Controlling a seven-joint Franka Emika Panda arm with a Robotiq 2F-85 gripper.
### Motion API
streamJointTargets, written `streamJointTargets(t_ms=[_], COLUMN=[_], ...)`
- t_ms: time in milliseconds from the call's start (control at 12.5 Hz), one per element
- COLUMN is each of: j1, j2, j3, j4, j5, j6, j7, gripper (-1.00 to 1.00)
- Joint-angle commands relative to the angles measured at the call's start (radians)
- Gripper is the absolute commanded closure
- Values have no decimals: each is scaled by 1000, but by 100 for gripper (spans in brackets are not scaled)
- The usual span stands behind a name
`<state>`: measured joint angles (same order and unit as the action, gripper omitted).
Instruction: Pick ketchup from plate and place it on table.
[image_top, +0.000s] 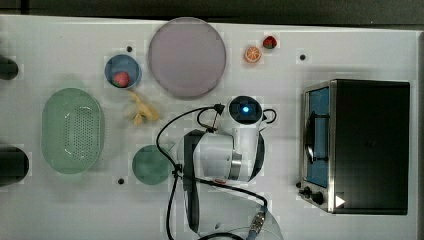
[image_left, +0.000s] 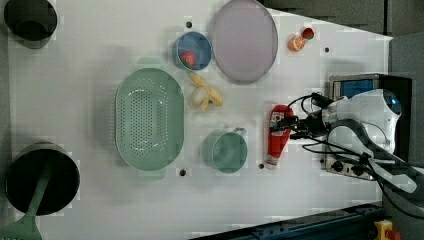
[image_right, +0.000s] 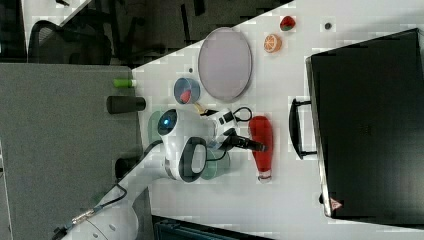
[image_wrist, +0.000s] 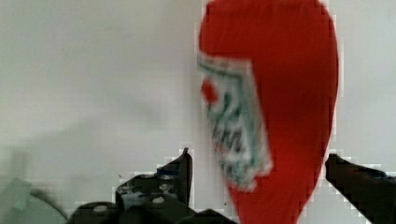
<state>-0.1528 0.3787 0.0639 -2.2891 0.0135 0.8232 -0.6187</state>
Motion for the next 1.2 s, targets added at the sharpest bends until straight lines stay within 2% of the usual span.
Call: streamJointTargets(t_ms=[80,320,640,800,960,1200], j1=[-3,-2,0,-1,-1,-1], j2=[-103,-252,-415,-454,-476,-481], j3=[7,25,40,39,40,43], j4=[45,124,317,397,449,480], j5=[8,8,2,2,2,1], j6=[-4,-148,-405,-581,-701,-699], j7=[53,197,460,622,681,681], gripper=[-100,-100,-100,-100,-100,-100])
